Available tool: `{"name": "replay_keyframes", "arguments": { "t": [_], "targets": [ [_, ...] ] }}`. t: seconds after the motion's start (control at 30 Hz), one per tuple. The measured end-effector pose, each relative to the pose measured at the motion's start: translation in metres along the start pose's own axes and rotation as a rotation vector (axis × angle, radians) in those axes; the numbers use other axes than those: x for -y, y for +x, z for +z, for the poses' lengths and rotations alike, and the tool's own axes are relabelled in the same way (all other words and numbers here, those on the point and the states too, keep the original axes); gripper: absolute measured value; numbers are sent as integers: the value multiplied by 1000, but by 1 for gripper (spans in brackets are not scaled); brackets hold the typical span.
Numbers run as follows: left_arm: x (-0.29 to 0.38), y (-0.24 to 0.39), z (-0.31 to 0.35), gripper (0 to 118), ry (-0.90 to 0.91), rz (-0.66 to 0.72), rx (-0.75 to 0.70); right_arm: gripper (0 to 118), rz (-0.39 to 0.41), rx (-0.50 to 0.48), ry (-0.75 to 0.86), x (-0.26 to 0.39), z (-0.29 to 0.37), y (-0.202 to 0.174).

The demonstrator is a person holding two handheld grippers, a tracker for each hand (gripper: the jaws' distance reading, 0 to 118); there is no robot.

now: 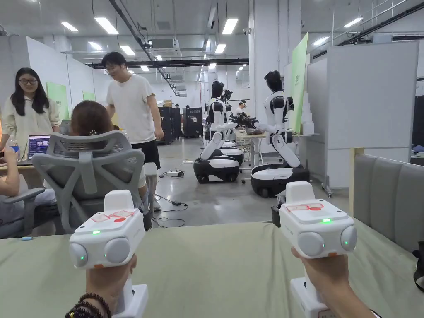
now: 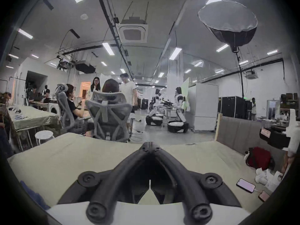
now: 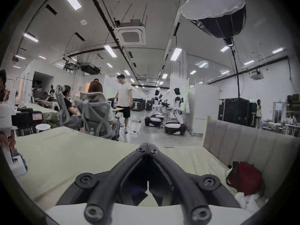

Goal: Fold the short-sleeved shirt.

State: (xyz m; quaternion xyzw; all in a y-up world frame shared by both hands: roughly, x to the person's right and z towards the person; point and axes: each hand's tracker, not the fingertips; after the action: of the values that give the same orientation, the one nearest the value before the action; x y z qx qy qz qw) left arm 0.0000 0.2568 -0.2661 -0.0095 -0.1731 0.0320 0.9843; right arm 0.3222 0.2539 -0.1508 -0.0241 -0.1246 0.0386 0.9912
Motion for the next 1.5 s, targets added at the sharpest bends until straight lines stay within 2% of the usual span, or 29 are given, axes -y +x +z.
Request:
{"name": "replay_keyframes", "arguments": {
  "t": [0.47, 0.5, 0.53, 0.57, 0.63, 0.67, 0.7, 0.73, 0.9, 1.5],
  "targets": [
    [11, 8, 10, 0, 1, -56, -22, 0, -6, -18, 5, 10, 6, -4],
    [12, 9, 11, 7, -3, -63, -16, 2, -9, -24, 1, 10, 6, -5],
    [13, 10, 11, 21, -7, -71, -13, 8, -14, -31, -7, 9, 6, -5],
    [15, 12, 12, 45, -3, -71, -12, 31, -22, -43, -16, 9, 6, -4],
    [18, 11, 10, 82, -8, -65, -17, 88, -22, -51, -28, 10, 5, -5],
    [20, 11, 9, 106, -6, -54, -22, 118, -23, -45, -33, 12, 4, -5],
    [22, 11, 8, 118, -6, -44, -23, 118, -22, -43, -20, 16, 8, -5],
    [24, 10, 10, 118, 10, -15, -3, 118, -25, -34, 7, 14, 5, -6],
    [27, 8, 5, 118, -3, -49, -46, 118, -29, -31, -18, 16, 3, -4],
    [25, 2, 11, 118, -15, -50, -27, 118, -34, -27, -25, 18, 7, -6]
  ]
}}
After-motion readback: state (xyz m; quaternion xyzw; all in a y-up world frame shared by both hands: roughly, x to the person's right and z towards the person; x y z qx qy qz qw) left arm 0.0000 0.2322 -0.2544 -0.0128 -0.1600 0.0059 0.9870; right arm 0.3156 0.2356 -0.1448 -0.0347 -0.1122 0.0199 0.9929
